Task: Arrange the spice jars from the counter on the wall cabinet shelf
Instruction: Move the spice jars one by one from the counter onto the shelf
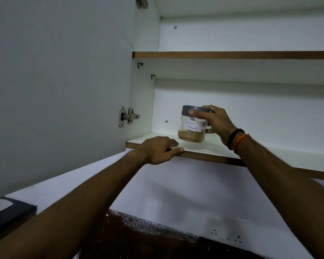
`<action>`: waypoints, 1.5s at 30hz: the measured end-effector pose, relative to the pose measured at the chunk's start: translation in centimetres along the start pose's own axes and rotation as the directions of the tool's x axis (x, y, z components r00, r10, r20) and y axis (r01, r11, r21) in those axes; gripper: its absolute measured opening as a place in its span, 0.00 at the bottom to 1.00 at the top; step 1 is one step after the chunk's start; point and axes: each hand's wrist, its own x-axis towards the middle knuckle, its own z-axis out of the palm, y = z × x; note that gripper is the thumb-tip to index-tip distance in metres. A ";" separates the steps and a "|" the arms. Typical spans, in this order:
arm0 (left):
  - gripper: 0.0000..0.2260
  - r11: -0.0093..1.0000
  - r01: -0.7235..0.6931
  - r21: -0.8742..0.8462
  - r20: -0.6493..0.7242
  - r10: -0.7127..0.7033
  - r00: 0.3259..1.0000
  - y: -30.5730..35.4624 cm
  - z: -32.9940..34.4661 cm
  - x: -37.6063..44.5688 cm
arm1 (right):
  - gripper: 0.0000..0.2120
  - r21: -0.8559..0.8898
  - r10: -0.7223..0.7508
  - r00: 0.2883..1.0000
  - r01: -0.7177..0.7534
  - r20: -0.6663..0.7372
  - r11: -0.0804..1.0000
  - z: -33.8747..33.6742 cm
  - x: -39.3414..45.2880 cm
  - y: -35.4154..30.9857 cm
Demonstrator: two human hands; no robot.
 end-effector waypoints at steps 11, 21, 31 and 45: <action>0.35 0.935 -0.202 0.291 0.013 0.208 0.978 -2.7 0.0 1.5 | 0.27 -0.192 0.105 0.994 -0.103 0.004 0.976 2.4 6.7 3.4; 0.37 0.919 -0.258 0.298 -0.103 0.300 0.948 -3.7 0.8 2.0 | 0.34 -0.242 0.186 0.980 -0.164 0.072 0.956 6.0 12.3 6.1; 0.30 0.913 -0.296 0.279 -0.086 0.331 0.940 -4.1 0.7 2.2 | 0.21 -0.453 0.149 0.987 -0.103 0.067 0.885 8.9 15.0 6.5; 0.29 0.907 -0.260 0.330 -0.112 0.311 0.944 -4.0 0.6 2.1 | 0.31 -0.501 0.096 0.994 -0.057 0.051 0.863 10.0 15.7 7.5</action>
